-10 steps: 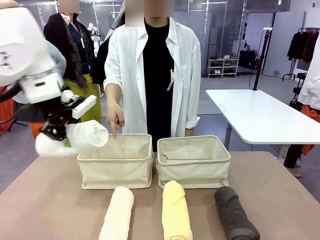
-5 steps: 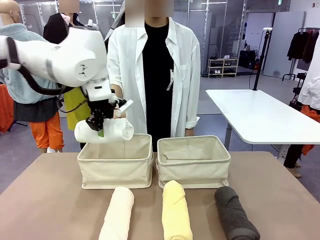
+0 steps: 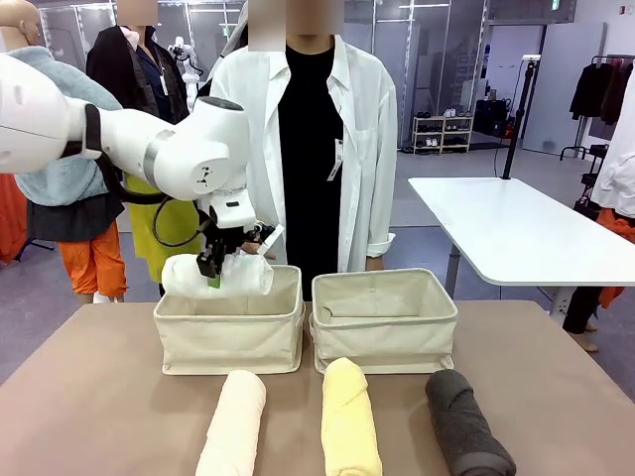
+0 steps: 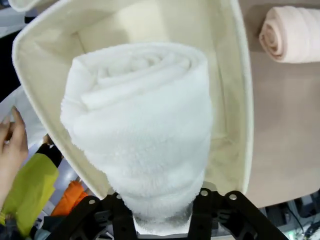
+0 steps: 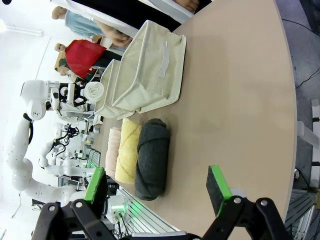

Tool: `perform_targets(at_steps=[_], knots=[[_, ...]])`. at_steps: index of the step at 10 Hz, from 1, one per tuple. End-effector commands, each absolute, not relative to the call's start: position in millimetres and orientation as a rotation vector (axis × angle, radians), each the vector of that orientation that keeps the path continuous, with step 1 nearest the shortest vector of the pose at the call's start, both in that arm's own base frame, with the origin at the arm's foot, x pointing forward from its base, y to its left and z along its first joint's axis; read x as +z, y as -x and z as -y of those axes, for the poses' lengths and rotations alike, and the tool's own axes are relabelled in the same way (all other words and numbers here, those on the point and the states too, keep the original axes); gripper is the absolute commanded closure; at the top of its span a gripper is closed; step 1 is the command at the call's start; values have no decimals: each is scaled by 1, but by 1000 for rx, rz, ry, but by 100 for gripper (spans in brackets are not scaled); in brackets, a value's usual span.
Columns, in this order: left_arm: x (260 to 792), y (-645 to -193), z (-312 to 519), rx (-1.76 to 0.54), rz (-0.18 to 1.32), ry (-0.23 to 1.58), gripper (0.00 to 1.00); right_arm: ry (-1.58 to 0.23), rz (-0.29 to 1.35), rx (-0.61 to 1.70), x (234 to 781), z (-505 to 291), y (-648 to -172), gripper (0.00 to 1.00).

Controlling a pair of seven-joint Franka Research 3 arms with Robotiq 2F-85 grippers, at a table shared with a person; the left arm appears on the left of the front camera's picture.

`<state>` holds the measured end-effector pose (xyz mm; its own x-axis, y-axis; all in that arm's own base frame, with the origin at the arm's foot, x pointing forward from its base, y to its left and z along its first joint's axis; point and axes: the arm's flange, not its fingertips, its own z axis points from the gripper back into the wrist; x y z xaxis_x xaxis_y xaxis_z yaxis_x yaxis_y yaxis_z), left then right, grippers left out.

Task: Divide the towels into two baskets.
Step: Pick up one hotel-folded towel and place it in the Fabric basket indicated by the person.

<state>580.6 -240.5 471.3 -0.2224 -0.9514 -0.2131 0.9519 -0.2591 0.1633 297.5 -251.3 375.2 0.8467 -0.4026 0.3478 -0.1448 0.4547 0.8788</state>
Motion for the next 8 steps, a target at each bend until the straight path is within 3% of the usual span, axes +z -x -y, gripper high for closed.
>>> perform_targets(at_steps=[1,3,7,8], knots=[[473,-589,244,-1773,-2,-298,26,-1104,574,-166,377,252,-296,0],[470,-590,244,-1752,-21,-295,0,-1104,574,-166,377,252,-296,0],[481,-577,225,-1686,17,-256,0,-1104,574,-166,377,252,-296,0],[469,-590,243,-1762,-2,-298,0,-1104,574,-166,377,252,-296,0]])
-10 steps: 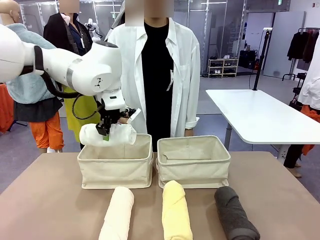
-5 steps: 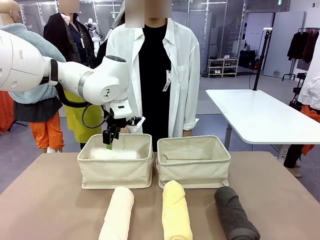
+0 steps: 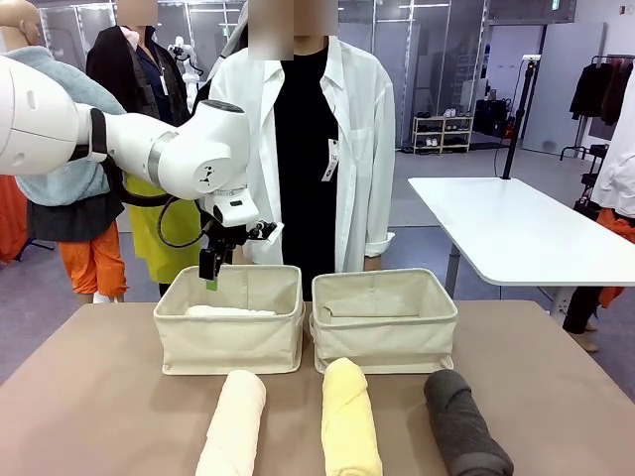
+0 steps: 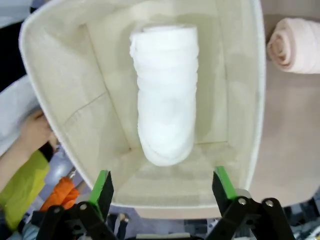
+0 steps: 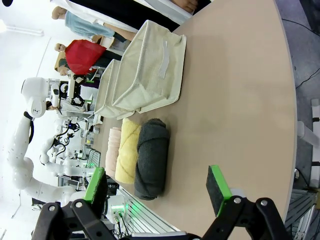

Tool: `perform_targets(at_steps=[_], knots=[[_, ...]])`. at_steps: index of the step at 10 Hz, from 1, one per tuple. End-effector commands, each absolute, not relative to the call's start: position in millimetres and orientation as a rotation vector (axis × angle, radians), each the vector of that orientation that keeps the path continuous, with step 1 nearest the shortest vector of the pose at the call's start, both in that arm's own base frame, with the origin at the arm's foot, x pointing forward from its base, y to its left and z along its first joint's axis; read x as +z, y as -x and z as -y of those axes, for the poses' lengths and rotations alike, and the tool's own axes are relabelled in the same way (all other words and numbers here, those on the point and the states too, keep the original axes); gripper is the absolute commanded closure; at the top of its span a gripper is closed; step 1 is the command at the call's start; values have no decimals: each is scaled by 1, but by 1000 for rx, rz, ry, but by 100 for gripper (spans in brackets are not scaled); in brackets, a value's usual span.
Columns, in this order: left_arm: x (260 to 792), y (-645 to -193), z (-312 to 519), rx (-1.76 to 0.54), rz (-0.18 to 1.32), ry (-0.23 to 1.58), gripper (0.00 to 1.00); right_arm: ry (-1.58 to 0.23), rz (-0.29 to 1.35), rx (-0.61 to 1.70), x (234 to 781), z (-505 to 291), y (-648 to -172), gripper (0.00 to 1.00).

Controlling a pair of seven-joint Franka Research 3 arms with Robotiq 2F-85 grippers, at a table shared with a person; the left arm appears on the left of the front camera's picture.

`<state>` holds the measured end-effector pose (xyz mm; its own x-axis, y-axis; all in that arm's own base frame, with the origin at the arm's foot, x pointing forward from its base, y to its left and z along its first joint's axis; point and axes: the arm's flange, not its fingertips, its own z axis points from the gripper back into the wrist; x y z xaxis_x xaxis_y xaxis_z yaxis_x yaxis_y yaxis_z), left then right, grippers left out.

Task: Divide the towels into two baskets.
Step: Pick up one hotel-folded towel and place it in the Fabric basket indicated by the person, then pick up one hotel-folded towel from the bottom of the table and place it in the Fabric basket indicated by the person.

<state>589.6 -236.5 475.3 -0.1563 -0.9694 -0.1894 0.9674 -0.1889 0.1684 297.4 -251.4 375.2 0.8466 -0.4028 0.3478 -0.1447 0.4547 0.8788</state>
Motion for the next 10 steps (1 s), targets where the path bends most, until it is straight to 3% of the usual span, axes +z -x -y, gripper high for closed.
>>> perform_targets(at_steps=[1,8,10], knots=[[469,-590,243,-1762,-2,-298,0,-1104,574,-166,377,252,-296,0],[467,-588,246,-1756,1,-284,0,-1104,574,-166,377,252,-296,0],[511,-574,209,-1670,15,-144,0,-1104,574,-166,377,252,-296,0]])
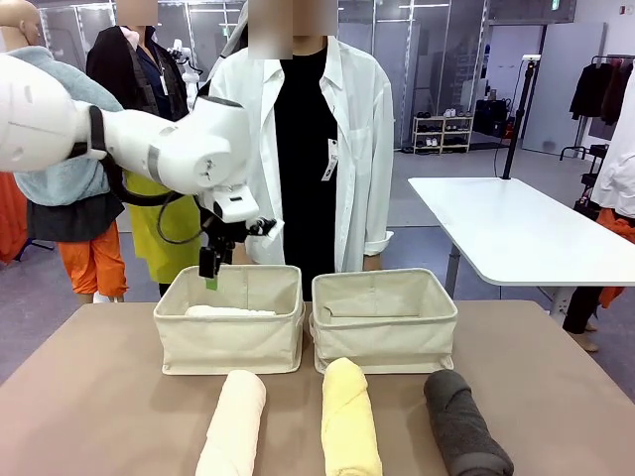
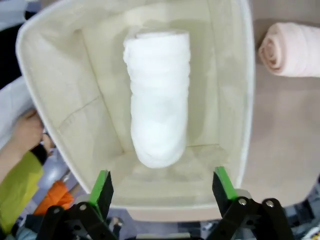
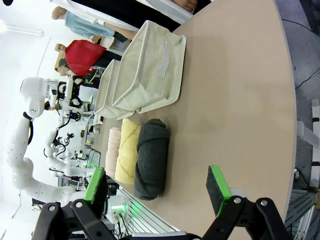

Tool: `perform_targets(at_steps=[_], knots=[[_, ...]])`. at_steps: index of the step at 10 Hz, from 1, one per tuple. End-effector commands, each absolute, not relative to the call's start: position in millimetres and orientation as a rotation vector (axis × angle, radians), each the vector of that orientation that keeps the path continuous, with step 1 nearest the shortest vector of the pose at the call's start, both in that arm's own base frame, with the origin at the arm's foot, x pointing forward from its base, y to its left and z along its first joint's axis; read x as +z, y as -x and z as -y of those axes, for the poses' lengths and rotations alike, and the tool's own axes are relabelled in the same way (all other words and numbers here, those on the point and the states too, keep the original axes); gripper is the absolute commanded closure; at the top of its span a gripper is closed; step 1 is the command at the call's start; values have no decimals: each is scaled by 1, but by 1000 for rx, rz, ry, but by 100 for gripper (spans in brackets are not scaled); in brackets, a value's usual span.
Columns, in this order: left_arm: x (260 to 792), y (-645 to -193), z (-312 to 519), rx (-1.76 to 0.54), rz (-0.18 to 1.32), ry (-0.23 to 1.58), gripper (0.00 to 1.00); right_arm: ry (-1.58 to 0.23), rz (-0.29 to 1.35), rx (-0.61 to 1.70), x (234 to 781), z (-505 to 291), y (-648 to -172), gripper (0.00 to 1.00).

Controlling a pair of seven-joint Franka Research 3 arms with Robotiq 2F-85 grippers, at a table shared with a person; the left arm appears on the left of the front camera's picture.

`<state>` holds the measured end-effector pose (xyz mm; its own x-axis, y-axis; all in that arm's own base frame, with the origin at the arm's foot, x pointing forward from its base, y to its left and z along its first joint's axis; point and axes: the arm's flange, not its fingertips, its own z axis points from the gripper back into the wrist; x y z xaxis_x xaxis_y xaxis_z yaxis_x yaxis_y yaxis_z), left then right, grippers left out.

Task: Divide the towels into two baskets.
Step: Pick up one hotel-folded towel from the bottom of the table and place it in the Fabric basket indicated by the person.

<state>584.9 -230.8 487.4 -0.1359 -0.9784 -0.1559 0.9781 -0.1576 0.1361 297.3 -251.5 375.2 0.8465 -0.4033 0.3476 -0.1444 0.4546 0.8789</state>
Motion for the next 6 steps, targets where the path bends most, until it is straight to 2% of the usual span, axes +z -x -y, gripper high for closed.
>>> perform_targets(at_steps=[1,2,4,6], knots=[[521,-558,188,-1658,18,-11,0,-1104,574,-166,377,252,-296,0],[528,-537,163,-1633,-8,33,0,-1104,574,-166,377,252,-296,0],[546,-501,96,-1488,76,285,0,-1104,574,-166,377,252,-296,0],[534,-478,21,-1254,170,573,0,-1104,574,-166,377,252,-296,0]])
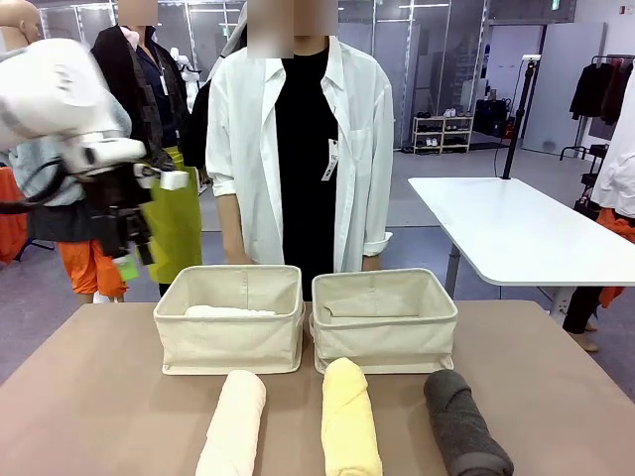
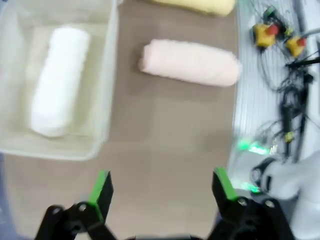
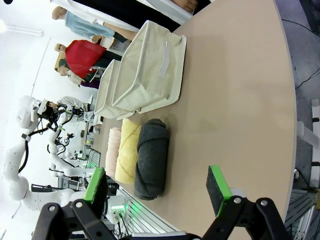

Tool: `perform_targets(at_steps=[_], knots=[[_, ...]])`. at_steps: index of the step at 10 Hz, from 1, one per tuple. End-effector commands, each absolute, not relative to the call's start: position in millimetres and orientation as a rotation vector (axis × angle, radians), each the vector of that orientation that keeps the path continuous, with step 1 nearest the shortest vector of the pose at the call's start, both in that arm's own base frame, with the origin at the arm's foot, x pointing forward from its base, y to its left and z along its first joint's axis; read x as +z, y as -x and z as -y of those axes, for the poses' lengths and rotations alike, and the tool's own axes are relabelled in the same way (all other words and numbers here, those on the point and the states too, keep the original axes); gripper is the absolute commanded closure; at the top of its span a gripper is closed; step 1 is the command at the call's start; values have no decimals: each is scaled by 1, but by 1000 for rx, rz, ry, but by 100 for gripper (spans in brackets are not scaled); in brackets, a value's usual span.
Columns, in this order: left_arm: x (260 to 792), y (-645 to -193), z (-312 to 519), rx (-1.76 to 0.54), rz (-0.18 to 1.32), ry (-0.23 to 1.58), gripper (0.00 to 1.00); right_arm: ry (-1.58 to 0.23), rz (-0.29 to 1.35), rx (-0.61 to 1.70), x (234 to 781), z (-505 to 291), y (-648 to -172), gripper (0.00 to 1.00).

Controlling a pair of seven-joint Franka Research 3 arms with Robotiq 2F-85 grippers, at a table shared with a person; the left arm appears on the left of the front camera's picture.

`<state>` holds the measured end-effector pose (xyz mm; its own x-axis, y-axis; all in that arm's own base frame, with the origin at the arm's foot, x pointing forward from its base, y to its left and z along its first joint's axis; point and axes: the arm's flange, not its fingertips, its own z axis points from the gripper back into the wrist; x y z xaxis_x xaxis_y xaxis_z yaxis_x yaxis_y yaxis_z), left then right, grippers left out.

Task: Divide the towels into two baskets.
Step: Pick up one hotel-folded towel from the bottom of the table and place it in the Fabric basket indicated by the person.

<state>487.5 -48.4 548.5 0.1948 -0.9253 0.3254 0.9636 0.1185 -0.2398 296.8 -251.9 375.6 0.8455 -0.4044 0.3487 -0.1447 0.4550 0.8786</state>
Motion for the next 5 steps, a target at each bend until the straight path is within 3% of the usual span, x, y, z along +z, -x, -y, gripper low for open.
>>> perform_targets(at_steps=[1,5], knots=[[526,-461,-12,-1151,231,660,0,-1104,574,-166,377,252,-296,0],[467,-407,-145,-754,473,1013,0,-1104,574,-166,377,252,-296,0]])
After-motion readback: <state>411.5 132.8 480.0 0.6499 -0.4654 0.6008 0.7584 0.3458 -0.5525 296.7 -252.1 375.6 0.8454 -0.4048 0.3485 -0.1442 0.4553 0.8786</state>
